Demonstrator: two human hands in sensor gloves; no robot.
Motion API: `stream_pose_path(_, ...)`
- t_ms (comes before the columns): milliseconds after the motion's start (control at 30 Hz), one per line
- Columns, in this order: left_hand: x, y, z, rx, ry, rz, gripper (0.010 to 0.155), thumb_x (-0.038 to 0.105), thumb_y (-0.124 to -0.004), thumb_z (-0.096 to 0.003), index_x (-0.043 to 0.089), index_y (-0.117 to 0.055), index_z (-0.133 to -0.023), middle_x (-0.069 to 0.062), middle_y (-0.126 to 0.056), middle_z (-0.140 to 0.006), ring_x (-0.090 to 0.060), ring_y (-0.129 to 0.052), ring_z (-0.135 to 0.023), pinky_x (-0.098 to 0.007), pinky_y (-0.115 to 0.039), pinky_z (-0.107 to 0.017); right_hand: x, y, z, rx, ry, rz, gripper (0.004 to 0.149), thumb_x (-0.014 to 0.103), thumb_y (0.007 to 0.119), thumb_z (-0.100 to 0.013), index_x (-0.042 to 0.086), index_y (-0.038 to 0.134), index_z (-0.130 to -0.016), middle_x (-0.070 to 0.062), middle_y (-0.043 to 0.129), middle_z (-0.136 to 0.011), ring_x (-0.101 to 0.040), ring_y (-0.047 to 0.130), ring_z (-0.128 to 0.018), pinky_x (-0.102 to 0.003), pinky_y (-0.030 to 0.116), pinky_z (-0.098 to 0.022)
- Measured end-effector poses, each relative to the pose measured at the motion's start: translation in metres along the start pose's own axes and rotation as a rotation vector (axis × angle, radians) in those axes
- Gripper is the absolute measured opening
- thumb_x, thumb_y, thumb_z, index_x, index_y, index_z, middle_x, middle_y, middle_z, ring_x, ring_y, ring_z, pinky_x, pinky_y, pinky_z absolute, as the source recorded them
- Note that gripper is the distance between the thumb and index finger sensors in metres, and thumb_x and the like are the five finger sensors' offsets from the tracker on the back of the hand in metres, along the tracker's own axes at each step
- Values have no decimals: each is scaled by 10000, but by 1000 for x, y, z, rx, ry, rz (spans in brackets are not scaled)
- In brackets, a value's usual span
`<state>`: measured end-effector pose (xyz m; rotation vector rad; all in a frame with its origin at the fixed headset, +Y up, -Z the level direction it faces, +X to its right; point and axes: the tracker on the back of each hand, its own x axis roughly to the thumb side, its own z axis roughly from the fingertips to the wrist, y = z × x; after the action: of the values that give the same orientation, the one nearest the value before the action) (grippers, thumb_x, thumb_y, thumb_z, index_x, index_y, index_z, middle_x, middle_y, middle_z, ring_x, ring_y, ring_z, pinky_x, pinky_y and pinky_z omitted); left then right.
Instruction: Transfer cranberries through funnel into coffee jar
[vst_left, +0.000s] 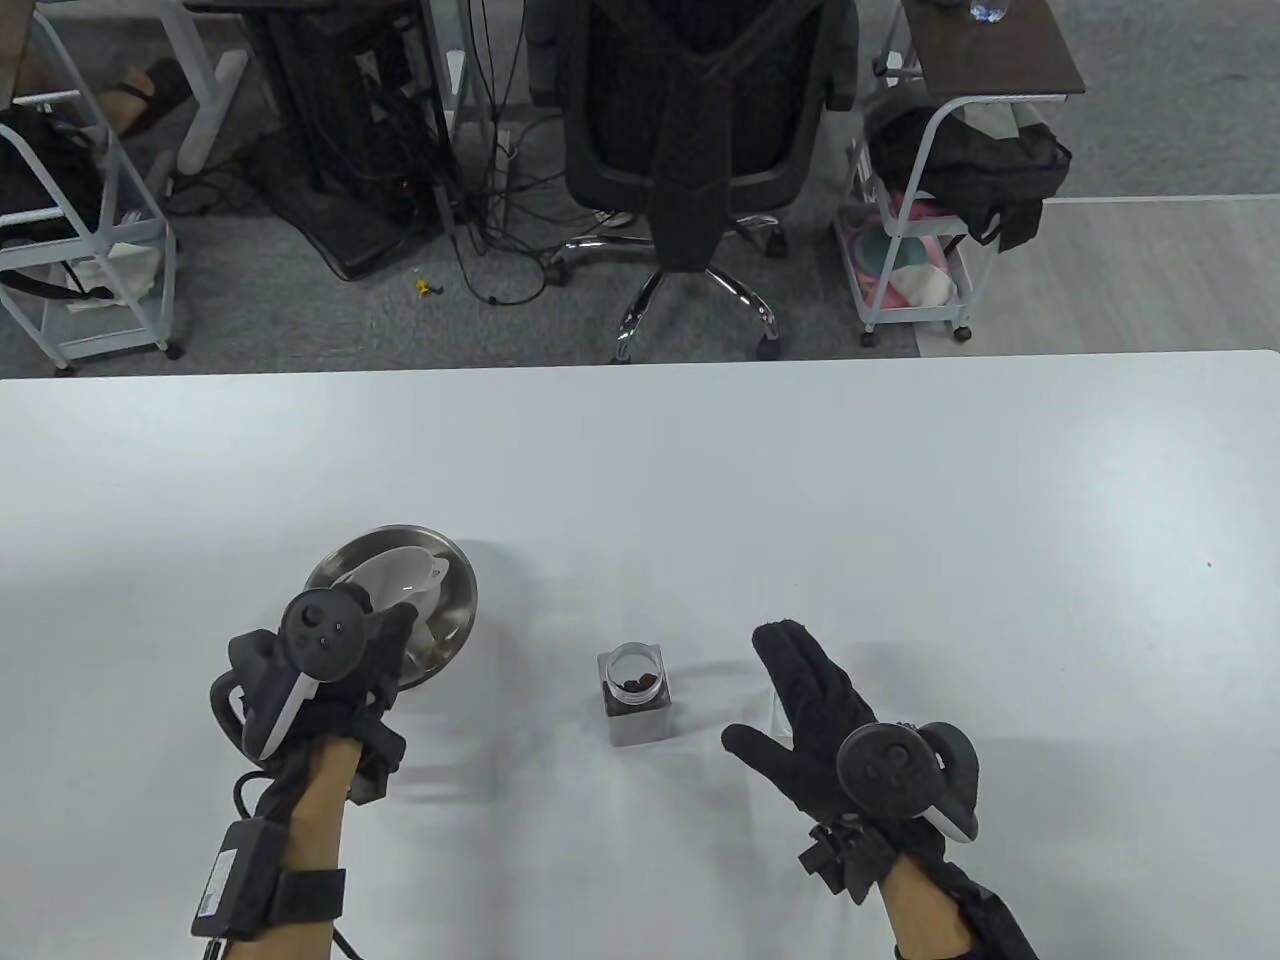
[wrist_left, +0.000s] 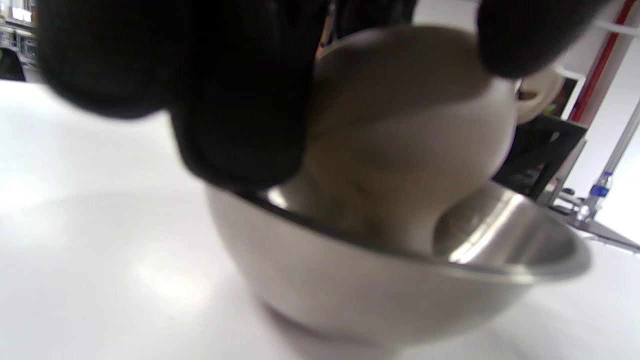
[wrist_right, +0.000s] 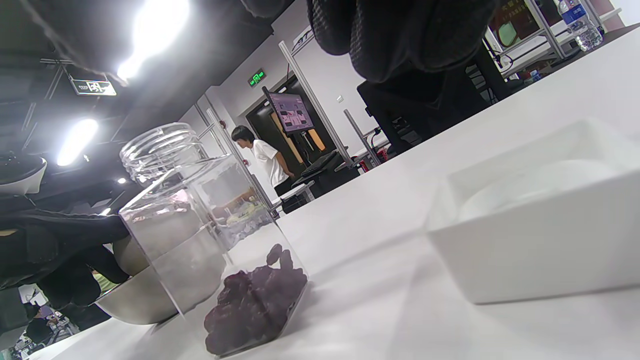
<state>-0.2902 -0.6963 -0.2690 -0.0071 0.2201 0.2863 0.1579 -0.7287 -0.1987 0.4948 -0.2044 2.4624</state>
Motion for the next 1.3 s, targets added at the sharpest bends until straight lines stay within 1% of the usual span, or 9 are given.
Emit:
stream_pose_path(100,3,0,-1,-20,1,-15,714,633,-693,-524,81,-747,-973,-359,-913,-821,-341,-1080,-368,-453,-894,-284,0,0,0,-1,-1,0,878,700,679,-551,278,245,-1186,-208,414,-1238,-452,641,-1093,-591,636,-739)
stream_pose_path(300,6,0,-2,-31,-12,-47,730,625,-689,-528,80,-710,-1014,-355,-895,-844,-344,-1075,-394,-465,-889,-298,0,-1,0,-4,-1,-2,875,701,677,-551,281,246,-1186,-211,414,-1237,-453,641,-1092,-591,634,-740)
stream_pose_path(500,6,-1,-2,-32,-22,-52,778,624,-686,-530,69,-642,-1072,-362,-872,-866,-358,-1070,-411,-473,-885,-310,0,-1,1,-4,-3,-2,875,700,678,-552,281,244,-1186,-209,414,-1238,-454,640,-1093,-591,635,-740)
stream_pose_path(967,5,0,0,-26,-26,-33,811,623,-683,-530,60,-565,-1102,-369,-834,-898,-375,-1067,-436,-480,-883,-323,0,-1,1,-6,-6,-4,874,702,677,-550,284,246,-1185,-209,413,-1238,-453,640,-1092,-591,635,-740)
stream_pose_path(1300,5,0,2,-12,-40,-35,808,625,-680,-530,66,-567,-1101,-369,-814,-915,-384,-1064,-451,-485,-880,-332,0,0,1,-5,-7,-4,873,701,677,-552,283,247,-1185,-210,412,-1239,-454,639,-1092,-591,634,-740)
